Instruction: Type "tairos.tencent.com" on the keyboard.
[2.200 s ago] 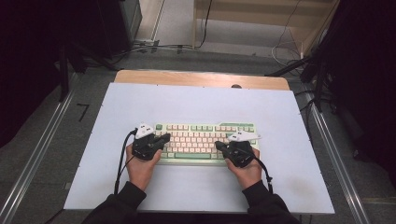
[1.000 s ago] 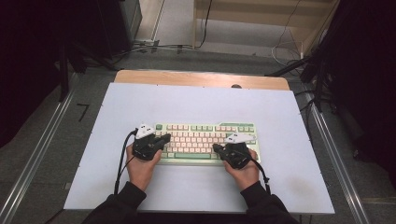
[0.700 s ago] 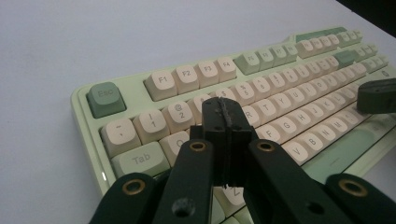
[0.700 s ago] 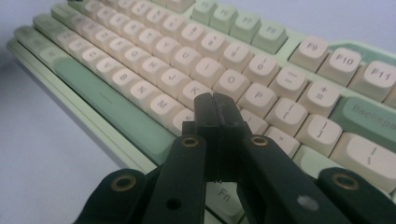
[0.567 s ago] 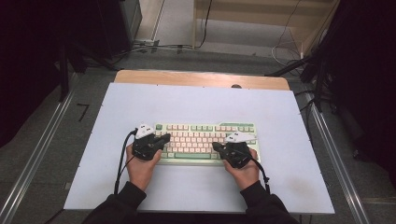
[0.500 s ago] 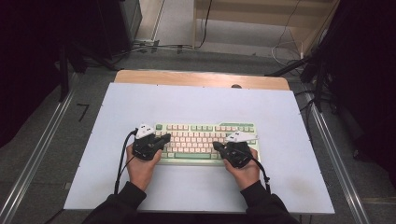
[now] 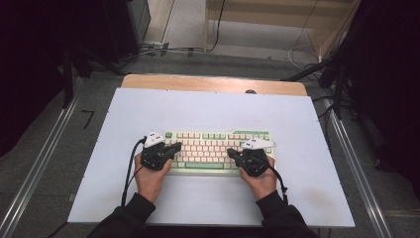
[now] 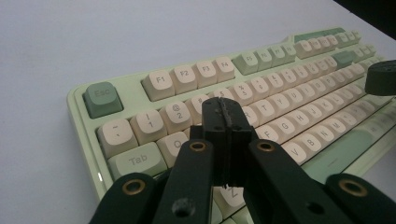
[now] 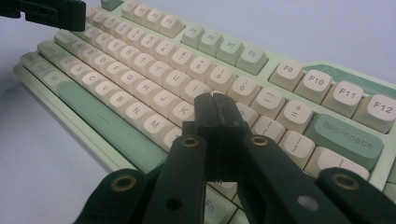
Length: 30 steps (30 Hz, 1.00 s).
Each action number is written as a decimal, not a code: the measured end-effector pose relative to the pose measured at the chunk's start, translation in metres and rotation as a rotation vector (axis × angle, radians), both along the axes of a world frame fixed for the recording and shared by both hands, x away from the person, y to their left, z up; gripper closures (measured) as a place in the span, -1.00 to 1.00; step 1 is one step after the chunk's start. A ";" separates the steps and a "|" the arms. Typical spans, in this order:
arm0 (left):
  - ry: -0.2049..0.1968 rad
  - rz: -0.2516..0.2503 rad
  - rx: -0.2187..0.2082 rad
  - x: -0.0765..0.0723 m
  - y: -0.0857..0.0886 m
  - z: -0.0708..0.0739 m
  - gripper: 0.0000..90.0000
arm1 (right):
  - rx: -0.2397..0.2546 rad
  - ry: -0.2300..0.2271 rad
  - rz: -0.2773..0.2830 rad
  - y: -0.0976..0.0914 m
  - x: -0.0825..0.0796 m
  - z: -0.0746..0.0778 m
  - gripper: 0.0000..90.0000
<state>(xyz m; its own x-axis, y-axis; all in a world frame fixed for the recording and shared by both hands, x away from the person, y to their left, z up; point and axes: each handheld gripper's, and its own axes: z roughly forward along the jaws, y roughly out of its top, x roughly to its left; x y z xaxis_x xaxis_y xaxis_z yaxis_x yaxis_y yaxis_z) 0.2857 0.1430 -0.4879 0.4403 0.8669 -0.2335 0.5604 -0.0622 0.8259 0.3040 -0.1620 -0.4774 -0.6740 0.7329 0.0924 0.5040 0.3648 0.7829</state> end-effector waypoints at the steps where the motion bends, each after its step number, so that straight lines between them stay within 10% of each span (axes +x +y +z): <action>1: 0.000 -0.001 0.000 0.000 0.000 0.000 1.00 | 0.000 0.001 -0.001 0.000 0.000 0.000 0.95; 30: -0.002 -0.026 -0.014 0.013 -0.021 0.002 1.00 | -0.005 0.000 0.003 0.003 0.001 -0.001 0.95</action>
<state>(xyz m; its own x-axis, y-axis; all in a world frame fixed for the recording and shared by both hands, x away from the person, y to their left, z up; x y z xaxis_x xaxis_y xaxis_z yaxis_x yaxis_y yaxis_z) 0.2991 0.1221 -0.4864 0.4630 0.8521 -0.2442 0.5568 -0.0652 0.8281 0.3046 -0.1592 -0.4789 -0.6761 0.7315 0.0885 0.5027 0.3702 0.7812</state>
